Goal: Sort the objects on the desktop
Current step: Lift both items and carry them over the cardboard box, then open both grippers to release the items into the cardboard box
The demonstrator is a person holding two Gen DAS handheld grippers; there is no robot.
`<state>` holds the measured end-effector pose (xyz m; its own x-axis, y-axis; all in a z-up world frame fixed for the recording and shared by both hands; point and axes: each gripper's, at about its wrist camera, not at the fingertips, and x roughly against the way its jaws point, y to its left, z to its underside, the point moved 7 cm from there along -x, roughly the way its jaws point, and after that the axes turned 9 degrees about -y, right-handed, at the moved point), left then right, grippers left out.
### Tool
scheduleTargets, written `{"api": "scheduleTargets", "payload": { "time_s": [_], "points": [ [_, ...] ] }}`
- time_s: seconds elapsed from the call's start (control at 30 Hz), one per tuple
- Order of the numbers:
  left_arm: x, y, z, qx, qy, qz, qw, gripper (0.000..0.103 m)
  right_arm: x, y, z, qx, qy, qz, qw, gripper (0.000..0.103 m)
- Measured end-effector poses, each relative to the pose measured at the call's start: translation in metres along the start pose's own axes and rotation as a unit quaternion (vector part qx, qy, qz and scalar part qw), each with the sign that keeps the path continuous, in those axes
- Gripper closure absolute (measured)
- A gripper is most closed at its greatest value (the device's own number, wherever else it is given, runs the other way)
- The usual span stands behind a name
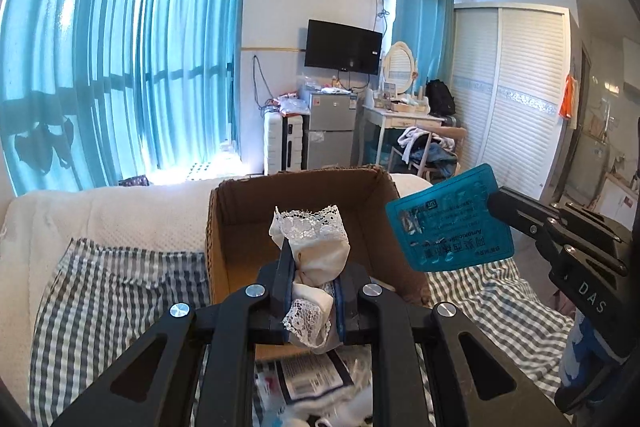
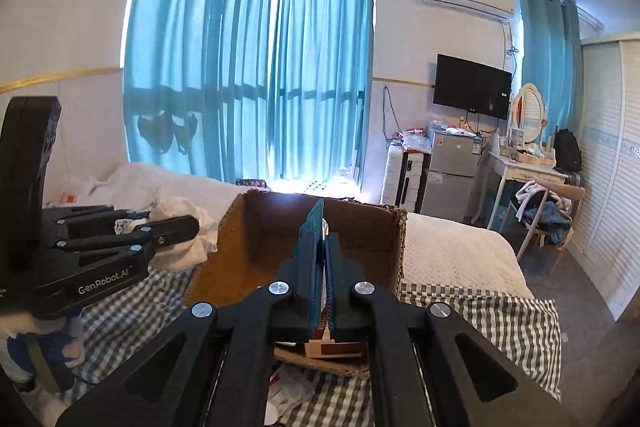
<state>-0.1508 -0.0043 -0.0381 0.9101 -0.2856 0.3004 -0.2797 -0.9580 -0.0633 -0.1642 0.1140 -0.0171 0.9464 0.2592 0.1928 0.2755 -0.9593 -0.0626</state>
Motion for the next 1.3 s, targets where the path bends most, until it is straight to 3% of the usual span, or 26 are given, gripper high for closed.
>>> {"api": "scheduleTargets", "payload": {
  "time_s": [0.37, 0.9, 1.0, 1.03, 1.13, 1.2, 1.23, 1.3],
  "points": [
    [-0.067, 0.015, 0.013, -0.007, 0.023, -0.015, 0.9996, 0.088, -0.063, -0.026, 0.039, -0.014, 0.041, 0.005, 0.999, 0.100],
    [-0.132, 0.037, 0.073, -0.028, 0.064, -0.043, 0.9966, 0.087, -0.128, -0.038, 0.107, -0.009, 0.098, 0.002, 0.995, 0.099],
    [-0.139, 0.040, 0.078, -0.014, 0.074, -0.044, 0.9962, 0.079, -0.128, -0.038, 0.107, -0.004, 0.095, 0.010, 0.995, 0.099],
    [-0.139, 0.041, 0.080, -0.008, 0.076, -0.044, 0.9961, 0.072, -0.128, -0.036, 0.106, -0.004, 0.094, 0.011, 0.996, 0.099],
    [-0.131, 0.037, 0.077, -0.007, 0.068, -0.035, 0.9970, 0.067, -0.119, -0.037, 0.101, -0.005, 0.082, 0.017, 0.996, 0.099],
    [-0.122, 0.034, 0.070, -0.013, 0.053, -0.044, 0.9976, 0.046, -0.114, -0.035, 0.097, -0.005, 0.077, 0.018, 0.997, 0.092],
    [-0.117, 0.032, 0.067, -0.015, 0.046, -0.047, 0.9978, 0.028, -0.111, -0.035, 0.095, -0.005, 0.074, 0.021, 0.997, 0.089],
    [-0.111, 0.030, 0.062, -0.020, 0.034, -0.050, 0.9979, 0.023, -0.103, -0.034, 0.090, -0.005, 0.067, 0.023, 0.997, 0.084]
  ]
}}
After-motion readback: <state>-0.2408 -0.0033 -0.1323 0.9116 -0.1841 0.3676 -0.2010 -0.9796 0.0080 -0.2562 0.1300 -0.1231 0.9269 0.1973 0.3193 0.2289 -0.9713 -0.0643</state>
